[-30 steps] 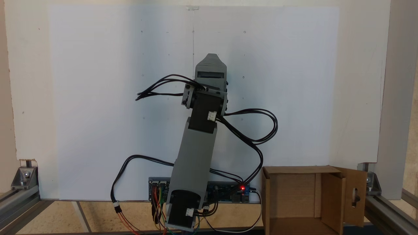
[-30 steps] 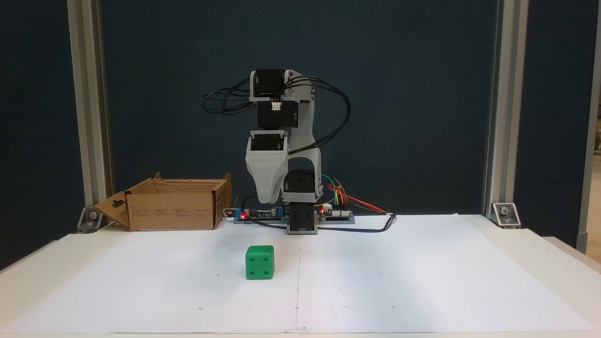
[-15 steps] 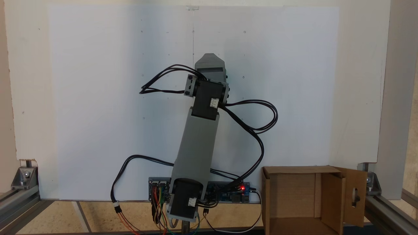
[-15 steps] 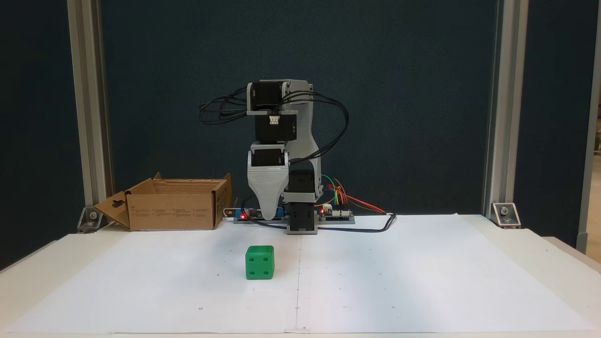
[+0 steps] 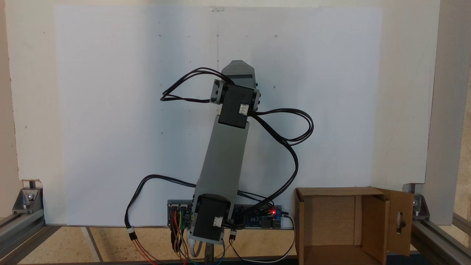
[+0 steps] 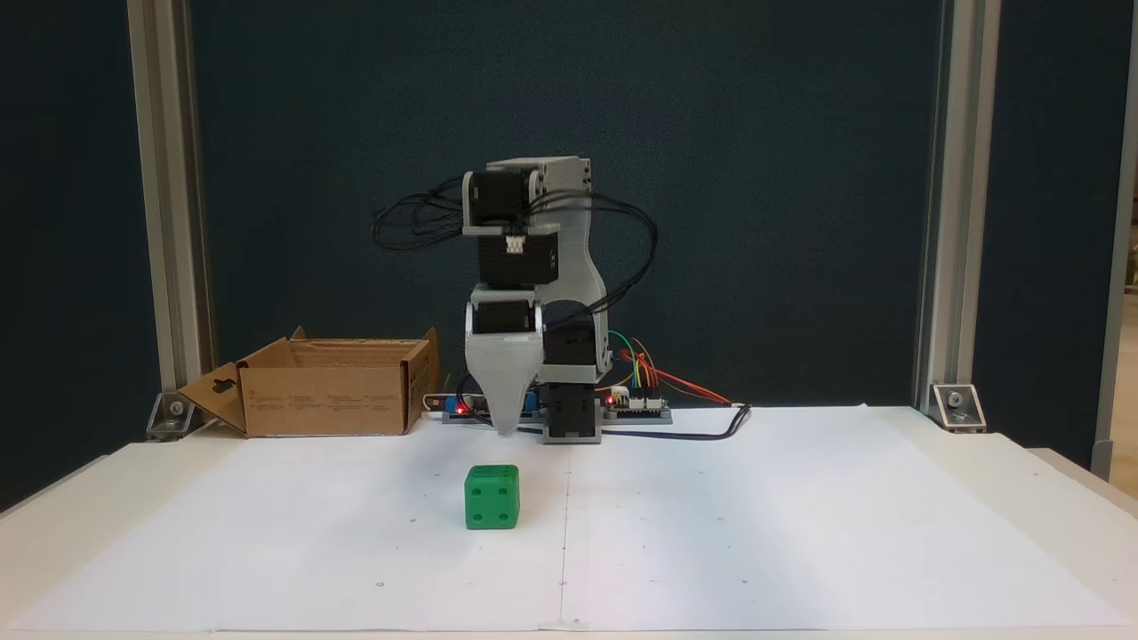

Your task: Grasp a green dice and put it in the bin.

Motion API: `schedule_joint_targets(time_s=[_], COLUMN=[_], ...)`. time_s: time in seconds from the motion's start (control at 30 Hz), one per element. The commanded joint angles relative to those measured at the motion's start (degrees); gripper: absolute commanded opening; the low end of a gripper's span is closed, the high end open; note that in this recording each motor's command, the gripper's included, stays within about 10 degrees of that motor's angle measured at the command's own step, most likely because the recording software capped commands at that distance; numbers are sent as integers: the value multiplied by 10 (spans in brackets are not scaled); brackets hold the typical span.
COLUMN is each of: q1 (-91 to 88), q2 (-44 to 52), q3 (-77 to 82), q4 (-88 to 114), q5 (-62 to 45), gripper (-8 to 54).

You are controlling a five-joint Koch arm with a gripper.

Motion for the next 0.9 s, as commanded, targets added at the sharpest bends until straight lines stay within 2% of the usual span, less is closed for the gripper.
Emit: schedule_joint_targets(time_s=[0.0, 0.6, 0.87], q1=[0, 4, 7], q2=[1, 0, -11], q3=[-5, 76, 78], q4=[-3, -126, -127], q5=[8, 83, 81], gripper=[428, 427, 427])
